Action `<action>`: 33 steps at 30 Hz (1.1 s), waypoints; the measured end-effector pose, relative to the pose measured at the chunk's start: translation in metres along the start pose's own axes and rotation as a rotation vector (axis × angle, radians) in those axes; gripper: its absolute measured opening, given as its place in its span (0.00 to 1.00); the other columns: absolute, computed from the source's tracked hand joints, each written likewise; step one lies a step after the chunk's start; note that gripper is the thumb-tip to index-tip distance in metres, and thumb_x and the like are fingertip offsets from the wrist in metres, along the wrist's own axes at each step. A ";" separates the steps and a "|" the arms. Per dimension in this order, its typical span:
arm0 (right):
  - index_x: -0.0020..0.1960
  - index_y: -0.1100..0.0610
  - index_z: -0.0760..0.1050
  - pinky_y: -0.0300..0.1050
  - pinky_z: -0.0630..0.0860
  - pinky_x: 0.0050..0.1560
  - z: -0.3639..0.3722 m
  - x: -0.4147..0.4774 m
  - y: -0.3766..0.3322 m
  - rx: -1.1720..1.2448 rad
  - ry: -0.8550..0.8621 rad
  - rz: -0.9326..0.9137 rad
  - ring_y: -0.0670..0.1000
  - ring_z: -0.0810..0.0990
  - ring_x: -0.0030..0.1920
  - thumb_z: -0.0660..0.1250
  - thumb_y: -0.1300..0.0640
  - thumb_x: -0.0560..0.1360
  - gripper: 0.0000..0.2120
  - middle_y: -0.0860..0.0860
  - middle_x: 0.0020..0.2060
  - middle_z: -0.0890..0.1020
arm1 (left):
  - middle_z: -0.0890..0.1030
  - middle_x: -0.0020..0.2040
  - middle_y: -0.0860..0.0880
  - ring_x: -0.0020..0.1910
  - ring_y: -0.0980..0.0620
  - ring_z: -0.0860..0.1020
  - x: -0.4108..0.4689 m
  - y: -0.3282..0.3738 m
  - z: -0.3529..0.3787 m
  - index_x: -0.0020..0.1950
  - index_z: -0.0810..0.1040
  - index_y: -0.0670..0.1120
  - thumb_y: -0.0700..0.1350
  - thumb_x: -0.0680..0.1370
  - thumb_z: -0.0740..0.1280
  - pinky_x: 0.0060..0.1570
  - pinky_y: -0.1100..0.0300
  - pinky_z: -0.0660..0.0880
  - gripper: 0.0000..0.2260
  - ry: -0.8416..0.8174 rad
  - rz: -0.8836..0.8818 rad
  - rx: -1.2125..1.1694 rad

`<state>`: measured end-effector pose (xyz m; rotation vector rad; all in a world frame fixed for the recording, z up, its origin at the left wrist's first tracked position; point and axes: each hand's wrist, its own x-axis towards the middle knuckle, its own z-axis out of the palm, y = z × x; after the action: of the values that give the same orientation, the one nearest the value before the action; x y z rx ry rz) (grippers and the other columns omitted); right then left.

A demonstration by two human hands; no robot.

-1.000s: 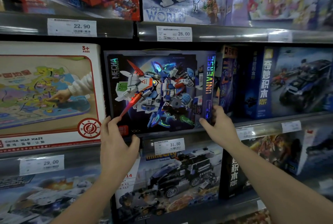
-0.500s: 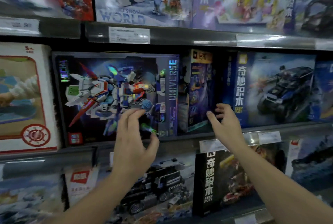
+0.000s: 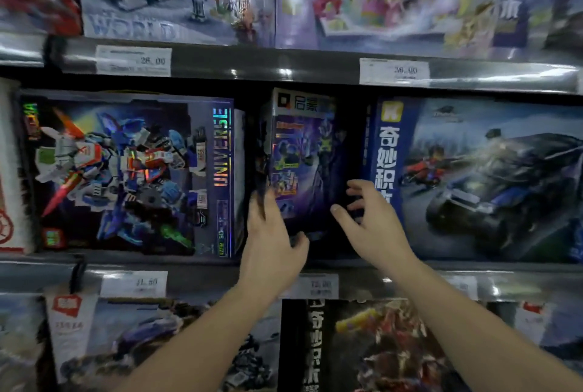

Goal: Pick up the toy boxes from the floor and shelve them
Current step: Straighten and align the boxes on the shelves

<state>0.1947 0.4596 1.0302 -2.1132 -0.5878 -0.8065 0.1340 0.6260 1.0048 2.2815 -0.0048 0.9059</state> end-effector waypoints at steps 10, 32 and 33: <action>0.79 0.51 0.54 0.50 0.72 0.65 0.006 0.030 -0.018 0.073 -0.139 0.001 0.53 0.70 0.70 0.67 0.43 0.78 0.36 0.50 0.75 0.66 | 0.73 0.66 0.40 0.58 0.41 0.77 0.023 -0.016 0.015 0.78 0.54 0.43 0.44 0.77 0.69 0.52 0.44 0.77 0.35 0.094 -0.159 -0.022; 0.81 0.55 0.47 0.49 0.66 0.68 0.045 0.017 0.002 0.136 -0.179 0.250 0.56 0.66 0.74 0.69 0.45 0.76 0.43 0.54 0.76 0.65 | 0.76 0.61 0.41 0.60 0.40 0.76 0.015 -0.017 0.009 0.75 0.56 0.44 0.54 0.77 0.68 0.47 0.48 0.76 0.33 0.128 -0.058 0.167; 0.80 0.55 0.47 0.49 0.66 0.68 0.046 0.017 0.002 0.131 -0.170 0.252 0.56 0.66 0.74 0.69 0.45 0.76 0.43 0.55 0.76 0.65 | 0.75 0.63 0.41 0.62 0.40 0.74 0.014 -0.017 0.010 0.76 0.56 0.43 0.54 0.78 0.67 0.49 0.49 0.75 0.33 0.121 -0.046 0.175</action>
<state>0.2235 0.4970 1.0185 -2.0942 -0.4371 -0.4393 0.1544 0.6365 0.9977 2.3718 0.1865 1.0549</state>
